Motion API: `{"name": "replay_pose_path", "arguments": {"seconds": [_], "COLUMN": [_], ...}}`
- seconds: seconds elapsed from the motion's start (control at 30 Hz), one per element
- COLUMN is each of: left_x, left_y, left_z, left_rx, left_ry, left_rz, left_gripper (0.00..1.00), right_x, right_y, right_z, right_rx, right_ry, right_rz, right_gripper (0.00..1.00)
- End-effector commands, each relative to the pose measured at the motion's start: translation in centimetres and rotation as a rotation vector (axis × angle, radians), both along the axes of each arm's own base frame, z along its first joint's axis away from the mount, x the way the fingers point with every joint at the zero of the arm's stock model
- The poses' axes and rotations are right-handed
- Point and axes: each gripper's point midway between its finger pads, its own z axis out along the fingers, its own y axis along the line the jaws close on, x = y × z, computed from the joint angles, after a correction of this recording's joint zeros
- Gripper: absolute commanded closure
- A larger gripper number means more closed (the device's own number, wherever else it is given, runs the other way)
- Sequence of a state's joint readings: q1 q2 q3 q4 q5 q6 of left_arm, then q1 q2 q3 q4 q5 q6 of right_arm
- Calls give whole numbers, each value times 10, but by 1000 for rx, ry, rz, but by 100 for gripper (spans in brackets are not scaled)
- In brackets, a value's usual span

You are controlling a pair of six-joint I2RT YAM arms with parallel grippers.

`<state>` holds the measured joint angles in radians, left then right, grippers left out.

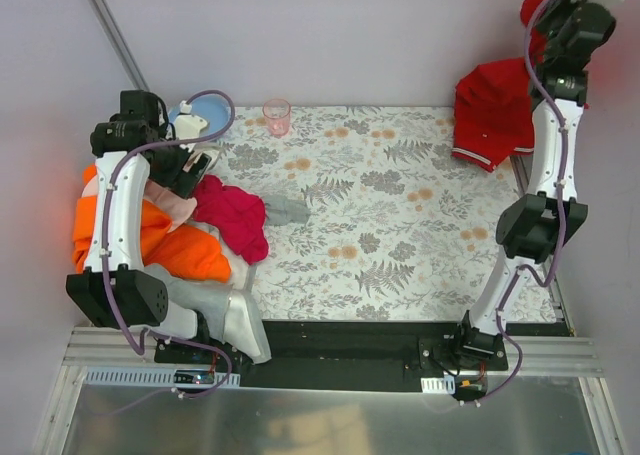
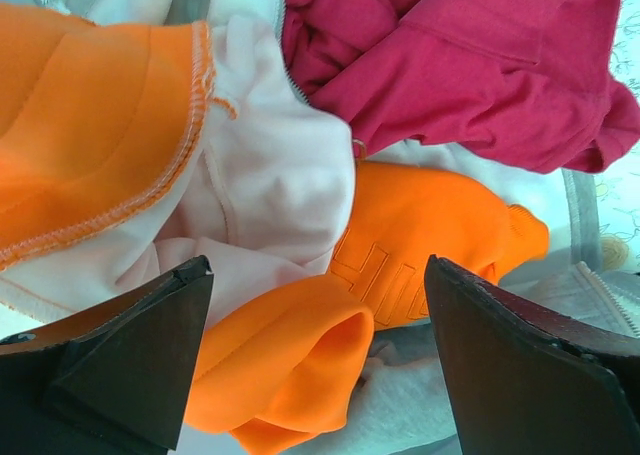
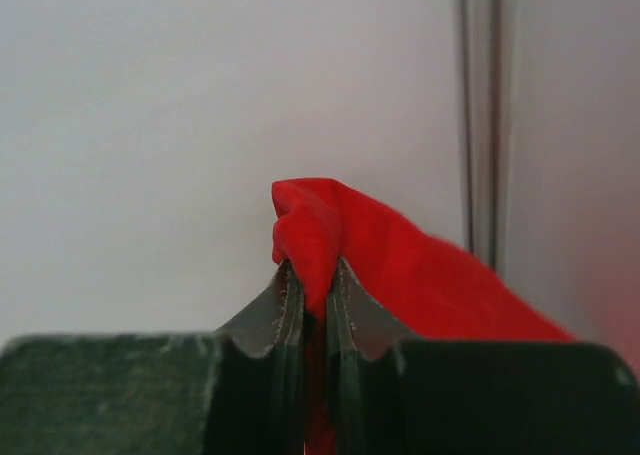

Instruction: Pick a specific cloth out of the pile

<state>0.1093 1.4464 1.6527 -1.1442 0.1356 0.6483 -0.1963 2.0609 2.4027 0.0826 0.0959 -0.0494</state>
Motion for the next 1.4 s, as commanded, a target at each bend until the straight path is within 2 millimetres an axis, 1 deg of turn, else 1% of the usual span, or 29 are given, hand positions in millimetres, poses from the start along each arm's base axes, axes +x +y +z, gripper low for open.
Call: {"name": "replay_pose_path", "arguments": {"seconds": [0.0,0.03,0.07,0.1,0.13,0.2,0.3,0.33,0.37,0.4,0.43,0.47,0.5,0.53,0.6,0.63,0.67,0.77,0.8,0.9,1.0,1.03,1.07,1.1,1.13,1.2,1.23,1.27,1.37], "left_x": [2,2,3,3,3,3,4,3,3,3,2,1,-1,-2,-3,-4,-4,-3,-2,1,7,9,11,13,14,18,21,26,44], "left_y": [-20,-22,-24,-27,-29,-33,-40,-43,-44,-46,-46,-46,-55,-56,-58,-59,-60,-65,-67,-74,-80,-80,-81,-83,-86,-93,-97,-100,-106], "left_z": [16,15,15,13,12,10,8,9,9,10,10,9,8,6,1,0,0,1,3,7,11,11,11,12,12,15,17,19,22], "left_rx": [-44,-43,-45,-52,-54,-67,-77,-79,-81,-86,-88,-89,-91,-91,-97,-99,-104,-118,-118,-130,-123,-111,-99,-96,-96,-118,-137,-156,-216], "left_ry": [-31,-26,-24,-20,-15,-5,0,-1,-2,-5,-5,0,4,7,23,28,27,24,19,6,-10,-10,-15,-21,-23,-40,-56,-75,-157], "left_rz": [-26,-31,-35,-44,-48,-55,-73,-81,-85,-89,-87,-87,-115,-120,-124,-126,-126,-136,-143,-161,-172,-168,-168,-170,-174,-175,-171,-157,-91], "left_gripper": [10,10,9,9,8,7,7,7,7,7,7,7,7,7,4,3,3,1,1,1,1,1,1,1,1,1,1,1,1], "right_x": [4,3,-1,-9,-16,-29,-37,-40,-36,-38,-38,-39,-38,-37,-36,-38,-40,-54,-60,-83,-116,-128,-140,-154,-164,-185,-199,-209,-231], "right_y": [46,42,42,39,31,23,16,15,12,9,5,5,5,5,6,5,4,-2,-3,-1,6,10,14,18,31,53,67,80,128], "right_z": [-62,-97,-121,-142,-160,-205,-285,-315,-323,-343,-361,-364,-360,-352,-331,-320,-304,-261,-250,-208,-169,-162,-147,-137,-134,-146,-145,-150,-183], "right_rx": [83,121,155,181,217,286,305,313,310,320,330,342,356,359,355,351,337,267,233,102,-34,-78,-100,-118,-124,-114,-94,-73,-38], "right_ry": [128,196,243,284,311,395,605,709,762,850,932,973,990,989,944,919,884,802,785,727,688,684,644,616,593,586,558,548,528], "right_rz": [201,184,173,146,88,21,-36,-48,-56,-74,-91,-97,-99,-94,-92,-97,-108,-160,-175,-241,-340,-365,-387,-389,-361,-262,-185,-110,170], "right_gripper": [100,100,100,100,100,100,100,100,100,100,90,75,57,47,32,7,1,1,1,1,1,1,1,1,1,1,1,1,1]}}
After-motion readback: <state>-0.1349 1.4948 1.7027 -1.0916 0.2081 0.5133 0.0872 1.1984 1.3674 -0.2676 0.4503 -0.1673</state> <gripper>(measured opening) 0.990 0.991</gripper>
